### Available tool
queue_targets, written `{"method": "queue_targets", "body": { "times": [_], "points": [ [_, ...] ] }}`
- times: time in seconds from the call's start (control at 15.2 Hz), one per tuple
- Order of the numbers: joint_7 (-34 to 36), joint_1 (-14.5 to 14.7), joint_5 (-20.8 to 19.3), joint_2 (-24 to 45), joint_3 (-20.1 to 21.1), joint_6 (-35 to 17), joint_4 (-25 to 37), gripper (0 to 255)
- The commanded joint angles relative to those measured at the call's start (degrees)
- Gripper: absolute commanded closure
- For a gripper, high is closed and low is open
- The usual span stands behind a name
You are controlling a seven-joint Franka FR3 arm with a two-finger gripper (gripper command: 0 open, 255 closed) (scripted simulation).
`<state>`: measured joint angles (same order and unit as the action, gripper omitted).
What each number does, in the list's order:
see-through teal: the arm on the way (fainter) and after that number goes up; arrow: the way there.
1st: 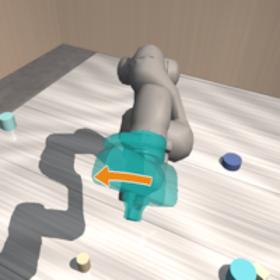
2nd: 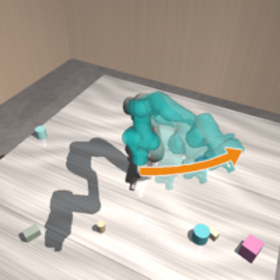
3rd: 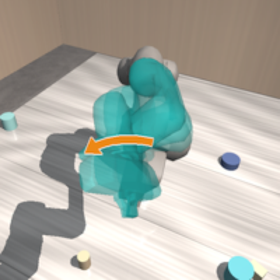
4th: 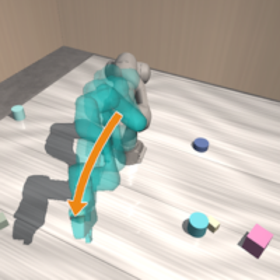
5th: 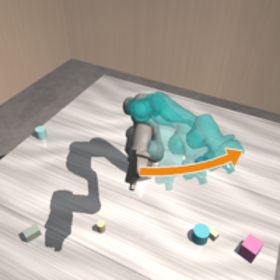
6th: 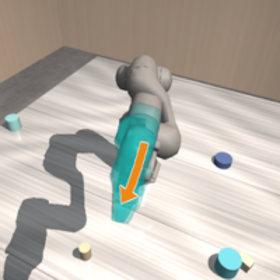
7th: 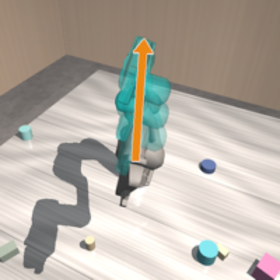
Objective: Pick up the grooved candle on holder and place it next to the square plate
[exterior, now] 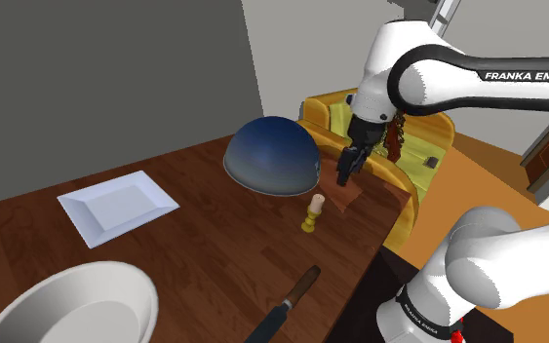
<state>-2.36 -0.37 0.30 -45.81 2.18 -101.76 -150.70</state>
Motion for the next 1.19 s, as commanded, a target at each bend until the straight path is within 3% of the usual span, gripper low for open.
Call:
{"method": "queue_targets", "body": {
  "times": [0.0, 0.33, 0.86, 1.12],
  "points": [
    [0.4, 0.3, 0.6, 1.3, 0.4, -5.9, -3.4, 0],
    [1.1, 1.1, 1.6, 7.3, 1.3, -20.5, -9.4, 0],
    [1.1, 1.0, 1.7, 11.4, 1.5, -28.3, -13.1, 0],
    [1.1, 1.0, 1.7, 11.4, 1.5, -28.3, -13.1, 0]
  ]
}}
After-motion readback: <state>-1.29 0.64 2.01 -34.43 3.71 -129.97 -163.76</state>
